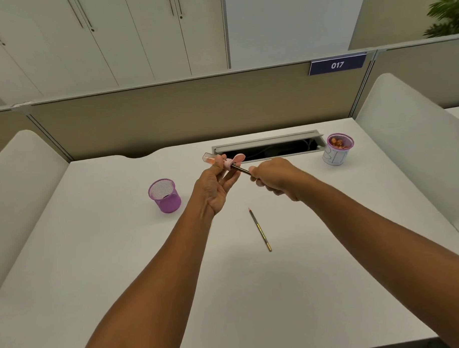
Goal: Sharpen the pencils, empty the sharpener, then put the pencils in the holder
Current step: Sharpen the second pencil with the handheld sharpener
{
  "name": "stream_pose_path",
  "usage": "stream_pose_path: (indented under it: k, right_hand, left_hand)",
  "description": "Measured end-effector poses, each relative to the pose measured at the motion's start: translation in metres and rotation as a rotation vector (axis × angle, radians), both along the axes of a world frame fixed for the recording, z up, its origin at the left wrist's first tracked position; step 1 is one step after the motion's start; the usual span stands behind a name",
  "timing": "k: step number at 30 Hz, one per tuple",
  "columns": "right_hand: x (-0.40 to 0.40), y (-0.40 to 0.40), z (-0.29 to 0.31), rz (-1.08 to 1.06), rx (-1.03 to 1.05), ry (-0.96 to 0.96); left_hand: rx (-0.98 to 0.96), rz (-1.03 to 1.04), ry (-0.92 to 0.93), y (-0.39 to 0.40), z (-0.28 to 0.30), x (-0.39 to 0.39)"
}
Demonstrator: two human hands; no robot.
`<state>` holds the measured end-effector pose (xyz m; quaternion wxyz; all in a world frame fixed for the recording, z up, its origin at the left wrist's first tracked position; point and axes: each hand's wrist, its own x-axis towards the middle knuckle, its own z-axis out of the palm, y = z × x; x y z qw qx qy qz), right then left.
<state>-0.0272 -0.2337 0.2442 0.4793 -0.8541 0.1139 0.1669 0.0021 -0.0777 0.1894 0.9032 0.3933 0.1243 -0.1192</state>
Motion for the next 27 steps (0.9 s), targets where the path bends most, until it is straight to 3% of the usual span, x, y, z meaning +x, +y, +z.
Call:
stream_pose_path:
  k: [5,8,11,14,15,18,20,23,27]
  right_hand:
    - [-0.017,-0.002,-0.027,0.183,-0.741,-0.834]
    - [-0.022,-0.003,-0.031,0.134,-0.889,-1.090]
    - [-0.020,0.004,-0.029,0.069,-0.878,-0.989]
    - [-0.014,0.013,-0.017,0.055,-0.872,-0.596]
    - [-0.009,0.013,-0.011,0.044,-0.765,-0.431]
    - [0.008,0.005,0.005,-0.054,-0.013,0.138]
    - [0.012,-0.003,0.007,-0.058,0.213,0.317]
    - [0.009,-0.002,0.005,-0.008,0.135,0.247]
    - [-0.002,0.004,-0.014,0.125,-0.371,-0.342]
  left_hand:
    - [0.011,0.053,0.046,-0.002,-0.001,-0.001]
    - [0.020,0.042,0.037,-0.008,0.002,-0.001]
    - [0.013,0.034,0.035,-0.011,0.003,0.000]
    - [0.021,-0.012,0.013,-0.010,0.002,0.000]
    - [0.022,-0.033,0.000,-0.009,0.002,0.000]
    - [0.026,-0.050,-0.025,-0.003,0.000,-0.001]
    - [0.037,-0.056,-0.026,-0.002,-0.001,0.000]
    - [0.054,-0.035,-0.008,-0.001,-0.001,0.000]
    - [0.071,0.015,0.028,-0.001,0.000,0.002]
